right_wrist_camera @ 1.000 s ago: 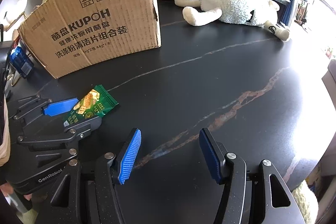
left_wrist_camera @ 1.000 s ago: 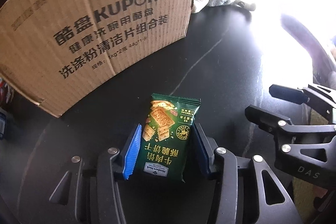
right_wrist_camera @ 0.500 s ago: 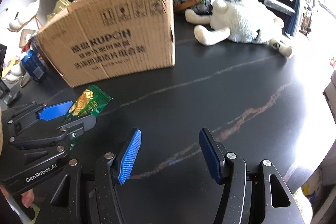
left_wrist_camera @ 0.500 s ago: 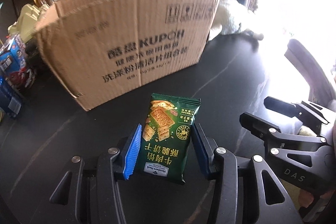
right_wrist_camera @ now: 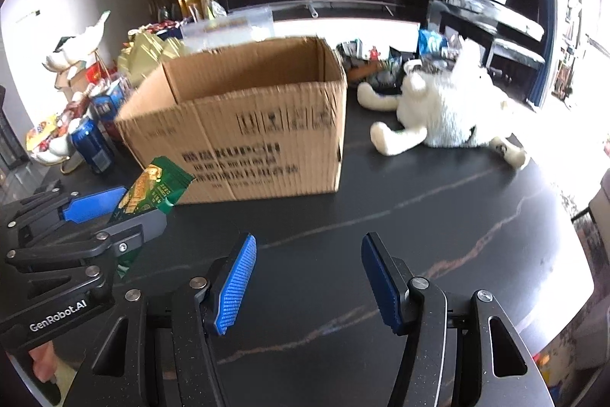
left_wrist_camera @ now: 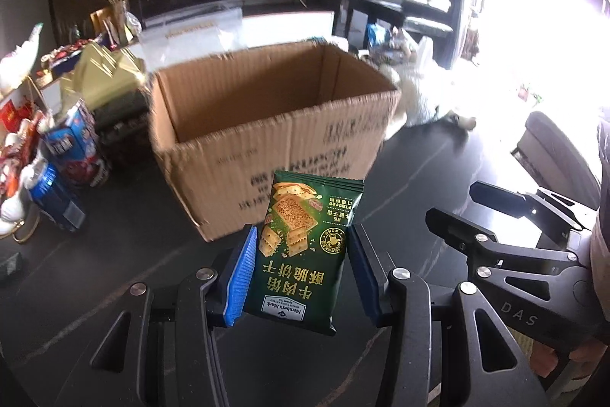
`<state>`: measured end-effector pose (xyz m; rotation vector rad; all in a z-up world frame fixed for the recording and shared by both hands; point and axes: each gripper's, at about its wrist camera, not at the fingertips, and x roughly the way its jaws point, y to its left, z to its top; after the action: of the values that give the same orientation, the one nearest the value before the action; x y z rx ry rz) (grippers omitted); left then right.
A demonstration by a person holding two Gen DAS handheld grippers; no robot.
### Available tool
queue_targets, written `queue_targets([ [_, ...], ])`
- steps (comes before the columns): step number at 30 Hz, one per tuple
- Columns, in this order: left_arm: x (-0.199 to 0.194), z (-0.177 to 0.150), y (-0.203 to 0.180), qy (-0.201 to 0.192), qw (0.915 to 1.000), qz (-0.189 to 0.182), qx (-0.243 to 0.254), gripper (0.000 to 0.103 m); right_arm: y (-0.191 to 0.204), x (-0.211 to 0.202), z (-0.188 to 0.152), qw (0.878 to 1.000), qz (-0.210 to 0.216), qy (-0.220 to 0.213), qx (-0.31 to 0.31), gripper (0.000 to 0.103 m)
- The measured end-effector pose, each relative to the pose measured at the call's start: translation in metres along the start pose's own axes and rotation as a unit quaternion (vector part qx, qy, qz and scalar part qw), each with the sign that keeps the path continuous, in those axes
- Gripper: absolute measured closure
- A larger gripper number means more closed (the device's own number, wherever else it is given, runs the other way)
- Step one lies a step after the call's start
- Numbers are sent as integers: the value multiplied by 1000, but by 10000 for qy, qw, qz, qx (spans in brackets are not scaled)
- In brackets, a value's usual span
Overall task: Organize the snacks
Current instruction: 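Lift the cracker packet with the left tool and carry it over the box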
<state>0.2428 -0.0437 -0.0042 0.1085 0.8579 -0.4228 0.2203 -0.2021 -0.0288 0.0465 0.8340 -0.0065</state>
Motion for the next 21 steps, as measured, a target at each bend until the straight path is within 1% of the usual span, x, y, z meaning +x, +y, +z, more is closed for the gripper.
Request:
queue_targets([
  [6, -12, 23, 3, -192, 9996, 154, -104, 56, 6, -9, 26, 9998, 67, -145, -133, 44],
  [12, -25, 49, 11, -402, 9987, 234, -188, 56, 13, -14, 54, 9991, -32, -283, -308, 44],
  [15, -27, 62, 13, -454, 9984, 311, -150, 56, 14, -14, 66, 9987, -87, -343, -360, 44],
  [19, -25, 80, 19, -428, 9981, 391, -191, 56, 16, -12, 85, 9985, -102, -369, -383, 44],
  [21, -23, 89, 22, -414, 9980, 414, -216, 56, 15, -8, 95, 9988, -35, -316, -368, 44],
])
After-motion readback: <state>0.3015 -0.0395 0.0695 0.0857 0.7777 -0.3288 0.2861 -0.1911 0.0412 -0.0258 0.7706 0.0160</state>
